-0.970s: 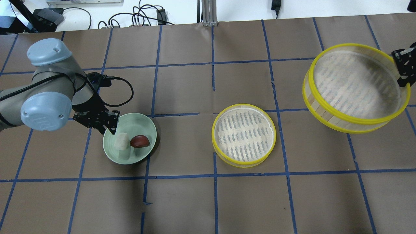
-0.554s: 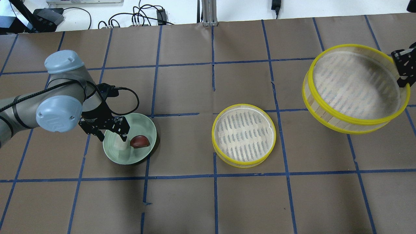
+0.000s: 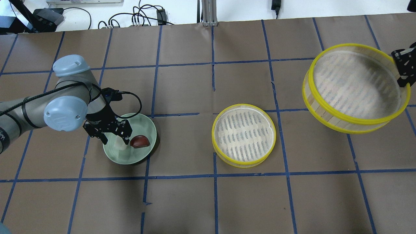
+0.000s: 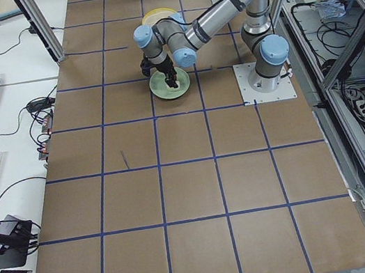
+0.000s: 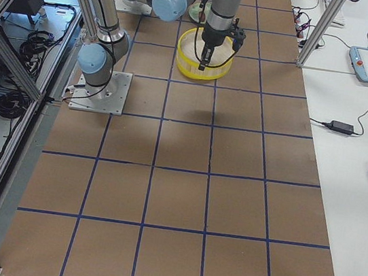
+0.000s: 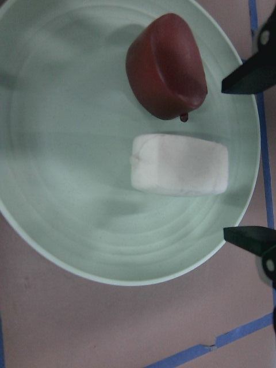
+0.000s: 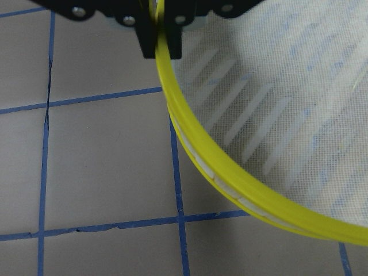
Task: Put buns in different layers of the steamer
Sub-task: 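Lower the left gripper into the bowl and grasp the white bun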
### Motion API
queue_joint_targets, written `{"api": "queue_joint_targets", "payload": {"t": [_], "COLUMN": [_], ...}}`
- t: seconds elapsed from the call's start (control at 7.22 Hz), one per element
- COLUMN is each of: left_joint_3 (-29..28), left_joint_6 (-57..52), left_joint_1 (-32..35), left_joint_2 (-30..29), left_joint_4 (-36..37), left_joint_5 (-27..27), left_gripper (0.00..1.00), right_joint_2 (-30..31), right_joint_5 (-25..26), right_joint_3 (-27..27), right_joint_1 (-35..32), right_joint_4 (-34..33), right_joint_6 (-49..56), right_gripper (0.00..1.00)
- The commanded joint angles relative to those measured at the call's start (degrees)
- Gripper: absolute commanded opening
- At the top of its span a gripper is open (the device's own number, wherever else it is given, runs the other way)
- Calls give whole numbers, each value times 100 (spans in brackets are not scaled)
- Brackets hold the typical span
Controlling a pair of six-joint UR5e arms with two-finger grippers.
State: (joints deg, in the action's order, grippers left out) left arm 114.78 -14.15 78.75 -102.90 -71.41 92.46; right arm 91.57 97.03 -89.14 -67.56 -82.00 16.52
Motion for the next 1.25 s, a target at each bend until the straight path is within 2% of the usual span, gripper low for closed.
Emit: {"api": "queue_joint_targets", "payload": {"t": [0.0, 0.14, 0.28, 0.42, 0.55, 0.69, 1.11], "left_joint_3": [0, 0, 0, 0, 0, 0, -87], "left_joint_6": [0, 0, 0, 17, 78, 79, 53], "left_joint_1": [0, 0, 0, 0, 0, 0, -9], "left_joint_2": [-177, -248, -266, -266, -257, -231, 23], "left_joint_4": [136, 197, 207, 207, 207, 215, 268], "left_joint_5": [0, 0, 0, 0, -9, 0, 44], "left_gripper": [83, 83, 79, 50, 15, 3, 0], "right_joint_2": [-8, -8, 1, 1, 1, 1, 1], "right_joint_5": [9, 9, 9, 0, 0, 9, 0], "right_joint_3": [2, -15, -15, 2, 2, 2, 11], "right_joint_1": [-3, -11, -11, -11, -11, -11, -11], "right_joint_4": [9, 0, 0, 0, 0, 0, 0], "right_joint_6": [9, 0, 0, 0, 0, 0, 0], "right_gripper": [8, 8, 8, 8, 8, 8, 8]}}
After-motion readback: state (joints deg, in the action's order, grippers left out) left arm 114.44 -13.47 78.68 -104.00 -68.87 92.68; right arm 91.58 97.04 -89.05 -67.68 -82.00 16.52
